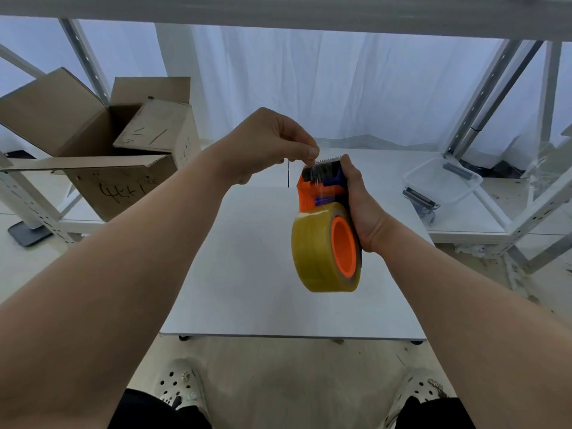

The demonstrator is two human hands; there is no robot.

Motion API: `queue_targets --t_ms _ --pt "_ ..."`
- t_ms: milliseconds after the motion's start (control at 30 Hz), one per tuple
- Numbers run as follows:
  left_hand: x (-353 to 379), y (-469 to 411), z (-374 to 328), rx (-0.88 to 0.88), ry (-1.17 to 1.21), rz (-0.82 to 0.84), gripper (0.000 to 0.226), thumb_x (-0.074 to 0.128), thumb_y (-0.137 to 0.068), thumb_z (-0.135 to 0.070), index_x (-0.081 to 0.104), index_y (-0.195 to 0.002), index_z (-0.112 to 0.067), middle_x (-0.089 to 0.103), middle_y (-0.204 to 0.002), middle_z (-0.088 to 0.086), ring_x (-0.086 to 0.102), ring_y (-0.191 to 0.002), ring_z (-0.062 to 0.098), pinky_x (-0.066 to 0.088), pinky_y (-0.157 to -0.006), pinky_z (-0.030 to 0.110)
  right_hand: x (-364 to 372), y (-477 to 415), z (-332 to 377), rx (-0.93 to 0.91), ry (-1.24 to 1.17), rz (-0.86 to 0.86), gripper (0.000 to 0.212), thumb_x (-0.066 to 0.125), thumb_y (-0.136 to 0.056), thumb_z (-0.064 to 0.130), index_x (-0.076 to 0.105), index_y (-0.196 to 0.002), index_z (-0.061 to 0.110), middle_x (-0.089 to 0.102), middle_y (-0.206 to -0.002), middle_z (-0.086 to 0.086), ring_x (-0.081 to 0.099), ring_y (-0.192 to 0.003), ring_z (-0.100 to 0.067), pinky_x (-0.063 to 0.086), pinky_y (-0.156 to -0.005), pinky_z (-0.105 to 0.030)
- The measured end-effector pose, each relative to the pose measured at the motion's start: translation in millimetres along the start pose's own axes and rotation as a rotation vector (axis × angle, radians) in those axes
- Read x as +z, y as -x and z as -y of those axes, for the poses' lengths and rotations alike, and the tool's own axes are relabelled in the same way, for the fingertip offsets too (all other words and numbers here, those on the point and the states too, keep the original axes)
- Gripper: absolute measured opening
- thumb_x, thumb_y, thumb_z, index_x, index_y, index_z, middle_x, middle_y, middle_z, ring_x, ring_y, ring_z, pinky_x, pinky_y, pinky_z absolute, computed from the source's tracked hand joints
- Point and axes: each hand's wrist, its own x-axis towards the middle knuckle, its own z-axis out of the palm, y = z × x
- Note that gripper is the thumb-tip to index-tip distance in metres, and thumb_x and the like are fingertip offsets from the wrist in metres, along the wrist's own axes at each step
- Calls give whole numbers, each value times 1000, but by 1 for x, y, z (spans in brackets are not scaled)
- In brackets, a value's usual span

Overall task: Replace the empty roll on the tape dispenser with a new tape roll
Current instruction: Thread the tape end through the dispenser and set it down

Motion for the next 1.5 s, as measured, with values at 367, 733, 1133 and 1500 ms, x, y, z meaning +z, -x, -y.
queue_targets --t_ms 367,733,1133,1500 --pt "-10 1 4 -29 48 -74 6 69 -81 -18 73 -85 -17 73 -79 -6 59 -76 5 47 -67 21 6 8 2 -26 170 -22 67 36 -72 75 68 -95 20 68 -94 -16 63 -88 -30 50 -92 -48" --pt "-18 2 18 -181 154 117 5 66 -84 -14 69 -88 -15 72 -89 1 68 -84 11 53 -87 32 5 2 0 15 509 84 61 46 -77 72 69 -100 21 71 -94 -11 66 -87 -28 52 -85 -37" --pt "-2 4 20 -143 -110 358 12 67 -82 -13 71 -91 -6 75 -84 7 71 -82 15 55 -82 26 -6 -5 -8 158 466 286 31 58 -89 16 58 -112 38 64 -114 6 57 -105 -4 43 -78 -8" --pt "11 -2 20 -179 -156 287 9 64 -84 -14 69 -91 -11 75 -82 2 72 -75 11 52 -73 23 0 -2 1 11 465 77 22 60 -84 2 68 -98 17 71 -101 0 64 -103 -18 52 -95 -39"
